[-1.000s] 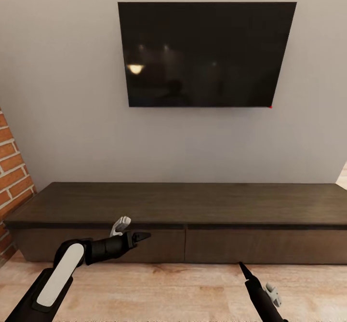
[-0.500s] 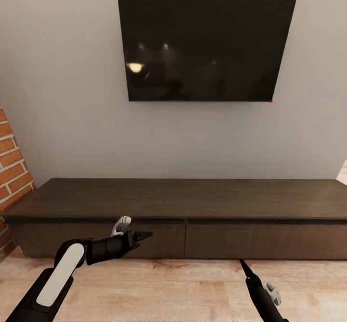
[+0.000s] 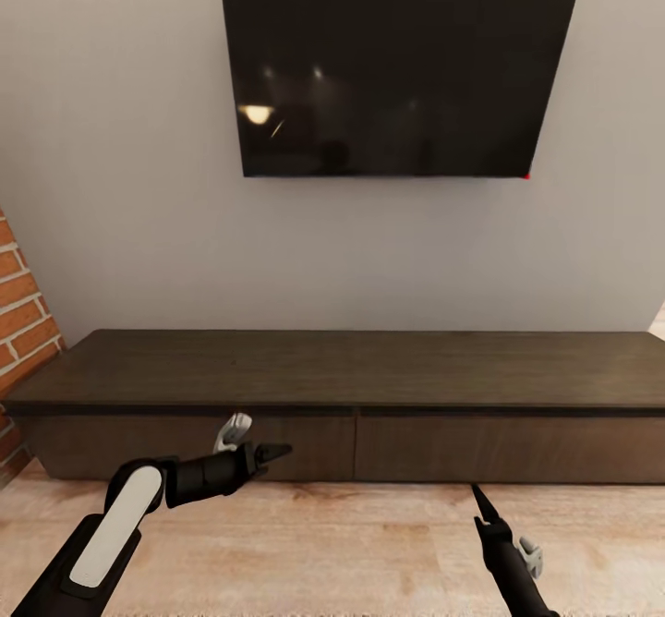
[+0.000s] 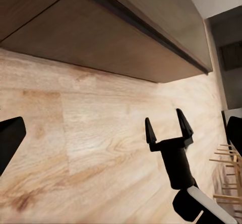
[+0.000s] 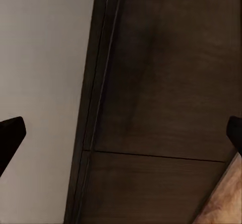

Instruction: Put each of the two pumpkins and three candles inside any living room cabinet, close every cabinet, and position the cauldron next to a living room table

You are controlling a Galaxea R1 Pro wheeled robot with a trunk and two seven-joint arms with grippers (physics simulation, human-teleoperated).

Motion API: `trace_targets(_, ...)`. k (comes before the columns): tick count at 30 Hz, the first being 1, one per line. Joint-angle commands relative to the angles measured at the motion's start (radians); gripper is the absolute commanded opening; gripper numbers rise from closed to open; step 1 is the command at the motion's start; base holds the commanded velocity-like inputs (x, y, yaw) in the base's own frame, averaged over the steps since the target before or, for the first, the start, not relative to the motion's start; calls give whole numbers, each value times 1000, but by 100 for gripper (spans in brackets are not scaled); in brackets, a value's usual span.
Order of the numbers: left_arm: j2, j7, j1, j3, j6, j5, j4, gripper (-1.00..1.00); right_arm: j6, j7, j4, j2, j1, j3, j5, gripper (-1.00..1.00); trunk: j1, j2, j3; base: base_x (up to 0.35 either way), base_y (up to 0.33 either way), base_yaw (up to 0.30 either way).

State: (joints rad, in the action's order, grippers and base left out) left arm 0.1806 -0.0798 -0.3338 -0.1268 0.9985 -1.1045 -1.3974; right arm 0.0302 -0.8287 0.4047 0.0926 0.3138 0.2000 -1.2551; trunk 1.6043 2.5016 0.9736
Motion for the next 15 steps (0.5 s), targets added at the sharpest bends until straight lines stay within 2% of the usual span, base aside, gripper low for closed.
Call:
trace_targets(1, 1, -8, -1, -1, 2, 8, 0, 100, 1, -7, -1, -1, 1, -1, -11, 100, 0, 1, 5, 0, 0, 0)
trace_targets(3, 0, -9, -1, -5, 2, 8, 0, 100, -9, -14, 0, -2, 1, -1, -17, 100, 1, 1, 13, 0, 0, 0)
trace_targets(10, 0, -9, -1, -59, 2, 5, 0, 100, -17, -44, -1, -3, 1, 2, -28, 100, 4, 3, 40, 0, 0, 0)
trace_targets(12, 0, -9, -1, -63, 2, -17, 0, 100, -14, -59, -2, -4, 1, 2, -34, 100, 5, 3, 47, 0, 0, 0)
trace_targets(15, 2, -8, -1, -65, 2, -75, 0, 100, -9, -85, -1, -3, 1, 2, -64, 100, 6, 4, 59, 0, 0, 0)
